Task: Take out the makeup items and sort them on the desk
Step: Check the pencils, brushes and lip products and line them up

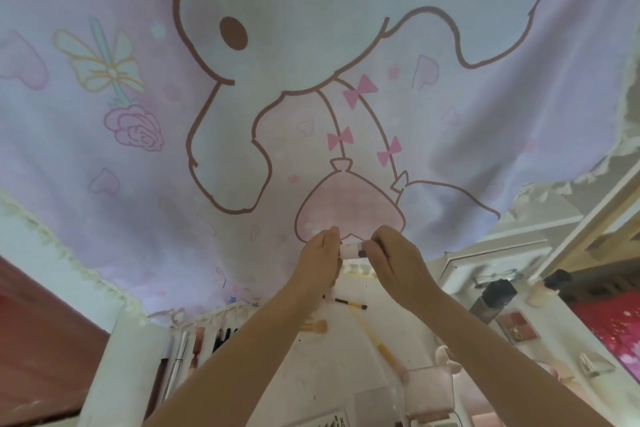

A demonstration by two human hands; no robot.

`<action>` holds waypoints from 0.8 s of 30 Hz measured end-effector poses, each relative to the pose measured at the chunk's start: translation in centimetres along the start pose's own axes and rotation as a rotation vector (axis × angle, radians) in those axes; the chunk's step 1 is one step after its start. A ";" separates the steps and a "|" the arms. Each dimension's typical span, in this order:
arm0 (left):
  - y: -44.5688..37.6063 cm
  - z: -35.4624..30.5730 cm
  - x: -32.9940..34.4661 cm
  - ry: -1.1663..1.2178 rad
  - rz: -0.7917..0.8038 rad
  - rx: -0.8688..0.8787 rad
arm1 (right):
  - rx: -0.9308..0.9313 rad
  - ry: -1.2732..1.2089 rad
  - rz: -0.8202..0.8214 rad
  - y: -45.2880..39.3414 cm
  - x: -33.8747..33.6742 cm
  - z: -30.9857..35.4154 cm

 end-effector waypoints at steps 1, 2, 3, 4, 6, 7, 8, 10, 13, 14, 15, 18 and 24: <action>0.1 -0.1 -0.3 0.013 0.029 0.026 | 0.078 -0.047 0.104 0.1 0.2 -0.6; 0.2 -0.3 -0.7 0.005 0.056 0.056 | 0.154 -0.106 0.187 0.0 0.3 -1.0; 0.3 -0.5 -1.0 -0.031 0.078 0.086 | 0.213 -0.155 0.227 -0.2 0.2 -1.2; 0.2 -0.6 -1.4 -0.075 0.095 0.110 | 0.257 -0.189 0.246 -0.5 0.0 -1.2; 0.2 -1.1 -2.0 -0.110 0.117 0.159 | 0.341 -0.292 0.263 -1.1 -0.4 -1.1; 0.2 -1.4 -2.3 -0.102 0.120 0.180 | 0.397 -0.377 0.272 -1.4 -0.5 -1.1; 0.2 -1.6 -2.5 -0.092 0.117 0.197 | 0.441 -0.444 0.287 -1.6 -0.7 -0.9; 0.4 -1.8 -2.9 -0.086 0.100 0.221 | 0.481 -0.496 0.314 -1.6 -0.8 -0.5; 0.5 -1.6 -3.1 -0.053 0.067 0.225 | 0.430 -0.452 0.269 -1.5 -1.2 0.2; 0.5 -1.6 -3.3 -0.018 0.060 0.218 | 0.387 -0.435 0.238 -1.5 -1.5 0.6; 0.5 -1.6 -3.4 0.027 0.057 0.209 | 0.349 -0.425 0.210 -1.6 -1.7 0.9; 0.5 -1.6 -3.7 0.113 0.047 0.189 | 0.290 -0.439 0.194 -1.8 -2.1 1.5; 0.9 -1.7 -3.8 0.101 0.068 0.191 | 0.399 -0.437 0.346 -2.0 -1.5 1.6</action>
Point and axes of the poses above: each hand's wrist, its own y-axis away from the middle knuckle, its own x-axis out of the palm, z = x × y, the point moved 5 cm from there along -y, towards the middle knuckle, and after that the axes turned 7 degrees about z, right-handed, at the moved point
